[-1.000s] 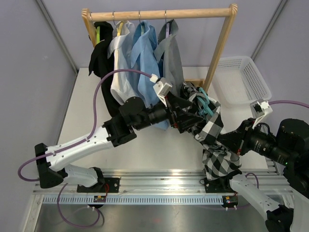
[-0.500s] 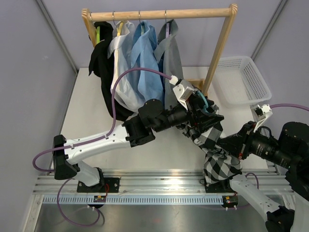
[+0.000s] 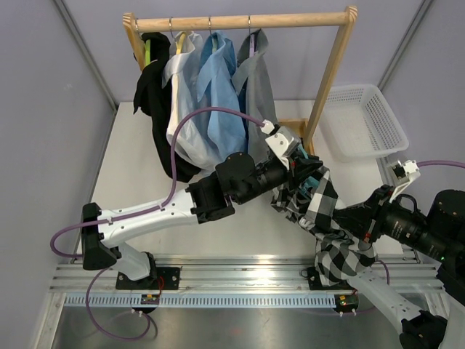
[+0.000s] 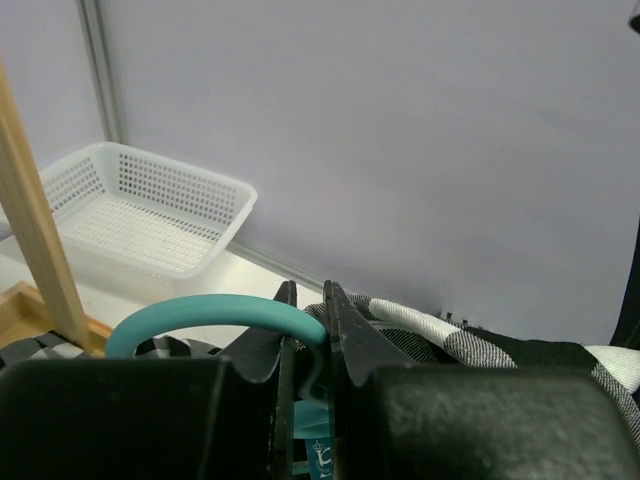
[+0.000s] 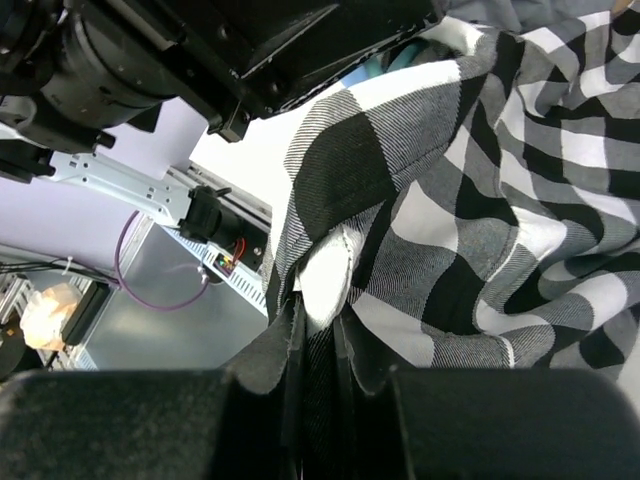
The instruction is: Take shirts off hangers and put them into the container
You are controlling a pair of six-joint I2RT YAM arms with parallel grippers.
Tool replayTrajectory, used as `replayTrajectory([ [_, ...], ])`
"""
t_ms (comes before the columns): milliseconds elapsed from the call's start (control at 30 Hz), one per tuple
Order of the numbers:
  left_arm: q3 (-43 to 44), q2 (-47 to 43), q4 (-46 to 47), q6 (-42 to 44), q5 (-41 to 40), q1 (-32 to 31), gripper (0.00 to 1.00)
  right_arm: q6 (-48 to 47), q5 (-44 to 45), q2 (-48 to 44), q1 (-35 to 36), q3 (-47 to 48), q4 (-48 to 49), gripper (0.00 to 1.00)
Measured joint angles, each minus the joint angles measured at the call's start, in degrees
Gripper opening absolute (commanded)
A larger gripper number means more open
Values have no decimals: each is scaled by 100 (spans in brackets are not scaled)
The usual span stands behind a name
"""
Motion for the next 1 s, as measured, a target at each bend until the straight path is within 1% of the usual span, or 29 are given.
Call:
replayTrajectory([
  [33, 17, 0, -52, 39, -46, -13, 0, 4, 37, 2, 0, 0, -9, 20],
  [67, 52, 0, -118, 76, -85, -24, 0, 9, 72, 4, 0, 0, -13, 44],
  [100, 138, 2, -280, 146, -157, -39, 0, 24, 146, 4, 0, 0, -11, 50],
  [133, 223, 7, -442, 214, -282, -37, 0, -11, 221, -2, 0, 0, -13, 60],
  [167, 304, 7, -560, 260, -348, -26, 0, -28, 269, -11, 2, 7, -4, 77],
  [200, 450, 20, -741, 339, -490, -4, 0, -28, 354, -26, 4, 9, -2, 80],
  [267, 970, 155, -1054, 522, -772, 35, 0, -103, 498, -44, 7, 9, -24, 89],
  [300, 1270, 236, -1193, 627, -905, 48, 0, -125, 557, -48, 7, 7, -22, 91],
  [367, 1829, 391, -1399, 892, -1143, 59, 0, -162, 645, -52, 7, -7, -24, 92],
  [467, 2415, 546, -1554, 1193, -1364, 61, 0, -201, 693, -70, 9, -59, -11, 93],
  [600, 2841, 697, -1753, 1519, -1596, 61, 0, -249, 772, -127, 9, -199, 0, 93],
  [700, 3088, 848, -1908, 1733, -1812, 61, 0, -278, 850, -151, 9, -251, -13, 82],
  [733, 3128, 881, -1921, 1810, -1899, 61, 0, -291, 911, -153, 9, -251, -26, 74],
  [767, 3141, 894, -1923, 1899, -1993, 61, 0, -315, 960, -160, 9, -251, -35, 50],
  [800, 3154, 894, -1930, 1998, -2096, 61, 0, -334, 1012, -166, 9, -251, -46, 38],
  [833, 3158, 894, -1928, 2135, -2234, 59, 0, -343, 1095, -170, 11, -249, -48, 14],
  [867, 3174, 894, -1923, 2240, -2350, 57, 0, -361, 1202, -177, 11, -249, -48, 3],
  [900, 3187, 894, -1917, 2413, -2564, 46, 0, -356, 1292, -186, 11, -238, -50, 0],
  [1000, 3185, 894, -1845, 2992, -3147, 26, 0, -334, 1637, -205, 11, -173, -48, 0],
])
